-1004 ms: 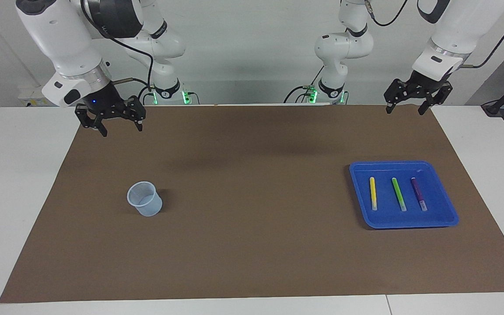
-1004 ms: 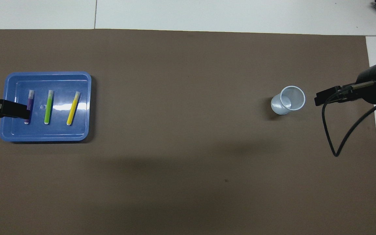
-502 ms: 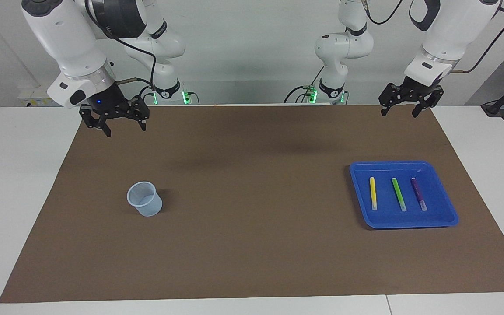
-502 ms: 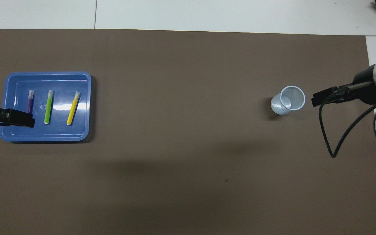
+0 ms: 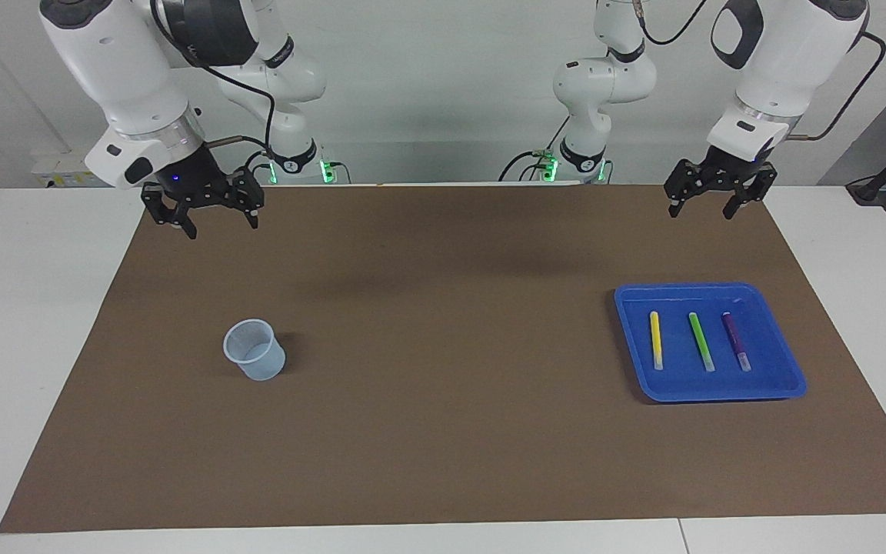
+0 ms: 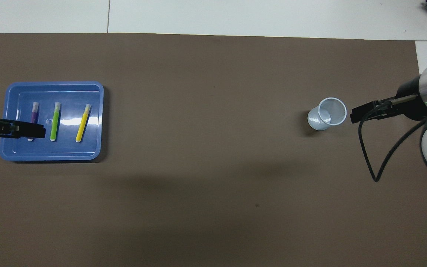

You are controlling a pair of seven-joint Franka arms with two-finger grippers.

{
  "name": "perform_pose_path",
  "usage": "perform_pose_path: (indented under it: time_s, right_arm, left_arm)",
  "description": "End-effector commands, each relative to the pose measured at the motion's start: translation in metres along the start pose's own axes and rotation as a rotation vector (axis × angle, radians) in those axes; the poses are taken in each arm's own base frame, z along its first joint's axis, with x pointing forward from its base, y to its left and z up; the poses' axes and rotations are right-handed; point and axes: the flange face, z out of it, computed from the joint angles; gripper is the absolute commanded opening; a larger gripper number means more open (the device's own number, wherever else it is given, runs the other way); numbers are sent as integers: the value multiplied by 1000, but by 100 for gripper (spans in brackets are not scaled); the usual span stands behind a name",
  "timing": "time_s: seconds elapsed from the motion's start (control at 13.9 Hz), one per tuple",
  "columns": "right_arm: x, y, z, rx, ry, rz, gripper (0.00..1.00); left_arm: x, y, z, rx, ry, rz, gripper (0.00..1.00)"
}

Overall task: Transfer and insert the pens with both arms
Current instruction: 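Lower the left gripper over the yellow pen in the tray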

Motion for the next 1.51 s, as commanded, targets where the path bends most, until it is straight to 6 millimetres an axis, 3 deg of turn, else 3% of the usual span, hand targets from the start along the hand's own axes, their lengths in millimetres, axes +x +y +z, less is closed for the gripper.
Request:
perform_pose_path:
  time_s: [0.0, 0.22, 0.43, 0.57, 0.86, 1.08, 1.43]
  right_arm:
    - [-5, -5, -3, 15, 7, -18, 100]
    - [-5, -9, -3, 17, 8, -26, 100]
    - [-3, -10, -4, 16, 24, -12, 100]
    - [-4, -11, -2, 16, 15, -12, 100]
    - [-5, -12, -3, 17, 20, -12, 100]
    - [-5, -13, -4, 18, 18, -2, 100]
    - [-5, -13, -2, 18, 21, 3, 100]
  left_arm:
    - [10, -10, 24, 10, 5, 10, 100]
    - [35, -21, 80, 3, -30, 4, 100]
    - [41, -43, 96, 3, -23, 46, 100]
    - [41, -44, 103, 2, -29, 46, 100]
    - [37, -42, 139, 6, -2, 47, 100]
    - [39, -41, 149, 6, 6, 50, 99]
    - [62, -53, 207, 3, 24, 37, 97]
